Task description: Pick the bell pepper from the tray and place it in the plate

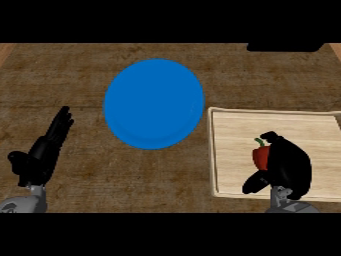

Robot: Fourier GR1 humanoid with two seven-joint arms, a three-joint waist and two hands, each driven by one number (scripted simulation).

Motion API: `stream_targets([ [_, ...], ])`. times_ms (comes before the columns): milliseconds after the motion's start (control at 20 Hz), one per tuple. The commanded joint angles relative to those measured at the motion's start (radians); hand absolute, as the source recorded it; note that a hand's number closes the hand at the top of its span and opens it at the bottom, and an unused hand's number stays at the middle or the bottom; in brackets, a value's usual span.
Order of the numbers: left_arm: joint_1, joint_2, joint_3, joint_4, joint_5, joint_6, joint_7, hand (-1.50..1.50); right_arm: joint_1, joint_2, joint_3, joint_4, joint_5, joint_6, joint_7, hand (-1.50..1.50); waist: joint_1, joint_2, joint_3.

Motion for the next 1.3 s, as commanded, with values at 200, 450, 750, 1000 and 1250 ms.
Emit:
stream_targets([
  [200,0.019,0.019,0.032,-0.017,0.002,-0.037,-0.006,0.00,-0.024,-0.008,0.018,0.095,0.017,-0.051,-0.074,1.50,0.001,0.009,0.008],
  [450,0.060,0.006,0.029,-0.034,0.010,-0.048,-0.006,0.00,0.105,0.035,0.067,-0.007,0.059,-0.092,-0.003,1.50,-0.001,0.007,0.008],
  [750,-0.007,-0.007,0.025,-0.035,-0.011,0.003,0.058,0.00,0.451,0.042,0.400,-0.229,0.179,-0.347,0.255,1.50,-0.032,-0.002,0.008],
  [1000,0.027,0.008,0.035,0.002,-0.019,-0.020,0.004,0.00,0.527,0.042,0.596,-0.369,0.412,-0.377,0.352,1.50,-0.018,0.004,0.007],
  [1250,0.043,0.001,0.033,-0.054,-0.003,-0.029,0.019,0.00,0.485,0.042,0.783,-0.420,0.604,-0.303,0.474,1.50,-0.009,0.004,0.007],
])
